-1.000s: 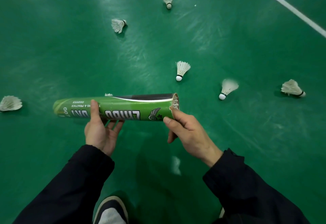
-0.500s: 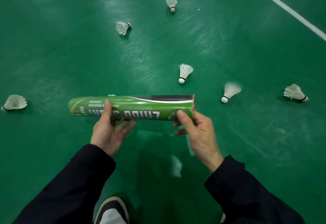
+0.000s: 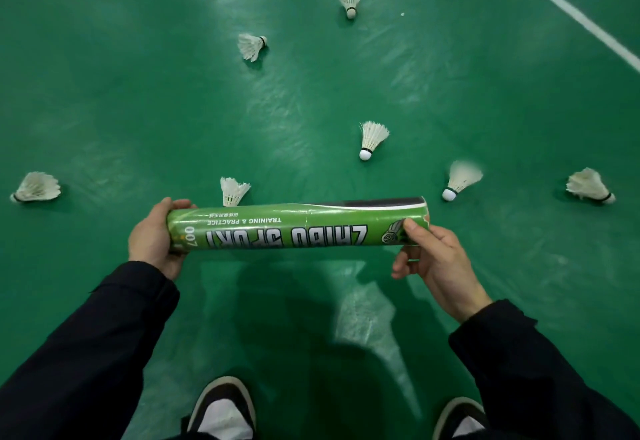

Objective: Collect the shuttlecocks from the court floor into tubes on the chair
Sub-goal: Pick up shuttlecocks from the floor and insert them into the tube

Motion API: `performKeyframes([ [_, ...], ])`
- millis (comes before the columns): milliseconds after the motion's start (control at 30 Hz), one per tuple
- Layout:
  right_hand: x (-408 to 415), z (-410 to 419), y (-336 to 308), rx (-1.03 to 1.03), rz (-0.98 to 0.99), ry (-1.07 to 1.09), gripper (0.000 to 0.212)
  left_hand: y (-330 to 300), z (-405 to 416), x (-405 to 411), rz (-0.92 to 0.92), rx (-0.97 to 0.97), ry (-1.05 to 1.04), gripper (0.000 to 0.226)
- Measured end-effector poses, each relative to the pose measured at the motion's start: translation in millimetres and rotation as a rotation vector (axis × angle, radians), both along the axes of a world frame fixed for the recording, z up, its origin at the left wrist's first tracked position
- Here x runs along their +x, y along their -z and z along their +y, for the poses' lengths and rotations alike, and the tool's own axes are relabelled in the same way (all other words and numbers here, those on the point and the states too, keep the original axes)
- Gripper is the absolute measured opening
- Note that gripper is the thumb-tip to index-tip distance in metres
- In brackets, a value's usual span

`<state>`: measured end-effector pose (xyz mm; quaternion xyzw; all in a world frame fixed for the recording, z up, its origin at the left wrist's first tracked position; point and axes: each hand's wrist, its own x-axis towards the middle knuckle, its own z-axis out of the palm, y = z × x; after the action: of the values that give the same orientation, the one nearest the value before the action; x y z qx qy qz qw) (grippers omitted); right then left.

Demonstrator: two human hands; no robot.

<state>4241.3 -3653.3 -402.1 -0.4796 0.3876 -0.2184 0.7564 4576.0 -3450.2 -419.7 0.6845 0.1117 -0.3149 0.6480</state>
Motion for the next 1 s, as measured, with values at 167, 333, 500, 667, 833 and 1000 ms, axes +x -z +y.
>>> performKeyframes([
  [167,-5.9,-1.4,4.1,0.058,0.010,-0.024,0.041,-3.1,-4.9,-0.9,-0.041,0.000,0.023,0.025],
  [333,3.5,2.4,10.9,0.040,0.128,0.353,0.030,-9.8,-12.6,-8.0,0.115,-0.173,0.051,0.055],
  [500,-4.0,-5.7,20.8,0.120,0.111,0.533,0.023,-17.6,-26.6,-29.7,0.221,-0.320,0.101,0.030],
  [667,-12.3,-10.9,34.5,0.232,0.129,0.575,0.020,-18.9,-33.6,-43.6,0.311,-0.483,0.058,0.021],
  [833,-21.5,-5.0,35.9,0.310,0.117,0.504,0.024,-30.6,-42.9,-47.5,0.239,-0.497,0.035,0.014],
  [1000,-24.3,-9.9,23.7,0.365,0.047,0.270,0.022,-14.9,-34.4,-35.8,0.096,-0.319,-0.069,0.051],
])
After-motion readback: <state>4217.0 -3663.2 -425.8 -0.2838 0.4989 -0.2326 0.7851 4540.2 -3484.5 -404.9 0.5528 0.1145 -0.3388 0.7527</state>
